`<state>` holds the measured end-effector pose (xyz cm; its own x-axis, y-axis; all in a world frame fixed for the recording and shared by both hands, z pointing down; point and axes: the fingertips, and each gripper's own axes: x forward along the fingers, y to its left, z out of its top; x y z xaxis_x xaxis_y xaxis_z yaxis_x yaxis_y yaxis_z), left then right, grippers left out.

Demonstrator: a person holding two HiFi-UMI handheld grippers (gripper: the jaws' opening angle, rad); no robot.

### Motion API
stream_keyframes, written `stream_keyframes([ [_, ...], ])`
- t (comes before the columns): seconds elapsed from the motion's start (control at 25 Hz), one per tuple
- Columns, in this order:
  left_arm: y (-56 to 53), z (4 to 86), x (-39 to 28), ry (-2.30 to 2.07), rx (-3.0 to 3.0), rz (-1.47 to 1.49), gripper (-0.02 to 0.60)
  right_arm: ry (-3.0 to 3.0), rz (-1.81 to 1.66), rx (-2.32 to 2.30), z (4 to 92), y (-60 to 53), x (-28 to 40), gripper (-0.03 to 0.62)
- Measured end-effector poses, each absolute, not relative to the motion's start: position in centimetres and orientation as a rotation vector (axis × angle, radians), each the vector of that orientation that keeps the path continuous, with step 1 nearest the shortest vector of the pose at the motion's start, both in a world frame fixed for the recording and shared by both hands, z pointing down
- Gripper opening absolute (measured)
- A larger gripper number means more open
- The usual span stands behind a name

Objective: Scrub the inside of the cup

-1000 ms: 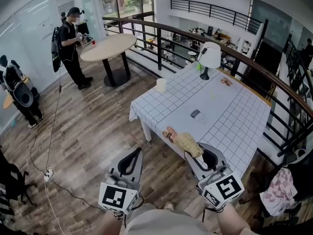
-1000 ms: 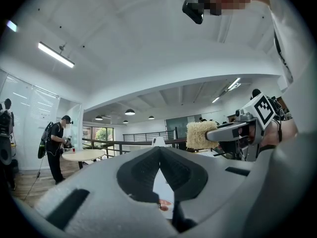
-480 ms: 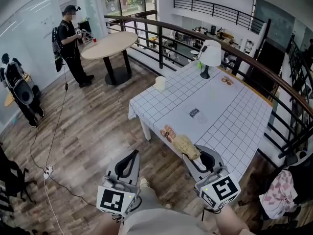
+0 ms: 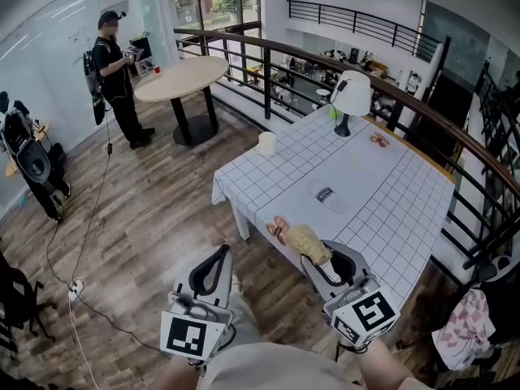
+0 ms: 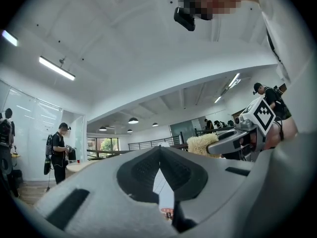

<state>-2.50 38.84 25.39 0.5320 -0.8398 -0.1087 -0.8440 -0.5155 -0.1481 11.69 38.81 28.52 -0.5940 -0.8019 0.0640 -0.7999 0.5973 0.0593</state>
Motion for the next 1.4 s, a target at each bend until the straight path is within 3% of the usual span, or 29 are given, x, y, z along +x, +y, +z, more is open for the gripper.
stream_keyframes([
  [0.64,26.6,28.9,-5.5,1.411,-2.68,-0.02,0.014,-2.676,0.029,1.367,31.2,27.0,8.0,0.141],
  [1.4,2.6,27.8,-9.5,1.252,-2.85,0.013,0.014,-2.607,0.075,1.525,29.8,5.2,2.8,0.141],
])
